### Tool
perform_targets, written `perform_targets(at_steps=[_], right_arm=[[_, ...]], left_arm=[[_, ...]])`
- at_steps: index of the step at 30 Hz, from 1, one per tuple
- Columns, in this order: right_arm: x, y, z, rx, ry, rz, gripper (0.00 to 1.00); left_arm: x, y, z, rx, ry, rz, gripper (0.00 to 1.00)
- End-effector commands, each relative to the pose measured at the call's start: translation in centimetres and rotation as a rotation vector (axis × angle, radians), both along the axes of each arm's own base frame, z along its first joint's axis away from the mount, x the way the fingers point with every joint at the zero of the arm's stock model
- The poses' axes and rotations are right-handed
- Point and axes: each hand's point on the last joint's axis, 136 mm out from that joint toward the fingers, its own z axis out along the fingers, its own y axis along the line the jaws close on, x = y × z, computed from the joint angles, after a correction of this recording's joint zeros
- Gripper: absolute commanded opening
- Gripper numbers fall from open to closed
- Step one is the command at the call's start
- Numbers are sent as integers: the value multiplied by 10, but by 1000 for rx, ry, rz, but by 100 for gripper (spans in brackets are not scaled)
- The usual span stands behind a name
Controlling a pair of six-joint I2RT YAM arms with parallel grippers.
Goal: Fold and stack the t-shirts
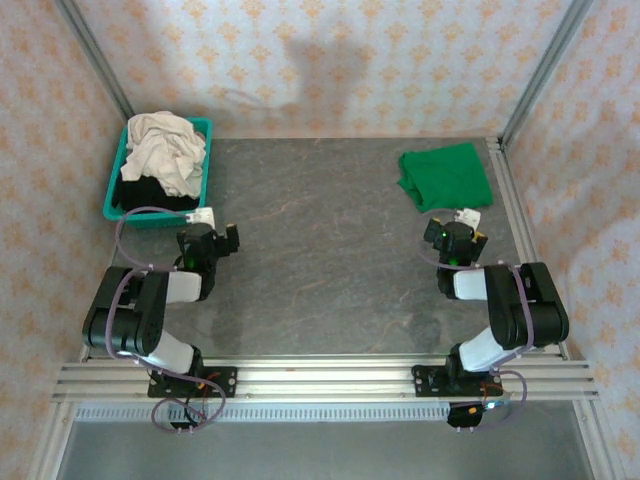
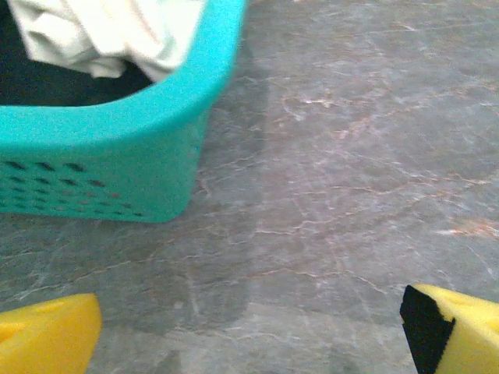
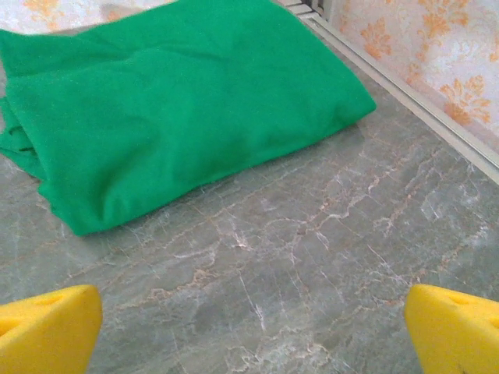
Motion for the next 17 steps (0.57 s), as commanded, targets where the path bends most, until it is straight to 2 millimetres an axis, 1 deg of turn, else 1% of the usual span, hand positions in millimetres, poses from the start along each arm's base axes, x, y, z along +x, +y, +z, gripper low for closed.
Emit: perform_targets(at_steps=[1,2,3,17], right_arm=[[7,2,16,-2,-62,14,99],[7,2,15,-1,-57,14,99],[7,2,15,-2,-60,13,99],[7,2,15,5,-58,19,99]], left_arm=[[14,1,27,38,-96,-10,100],[12,1,23,37,-64,-9,100],[13,0,27,36,-82,-10,100],[13,0,26,36,-74,-10,100]])
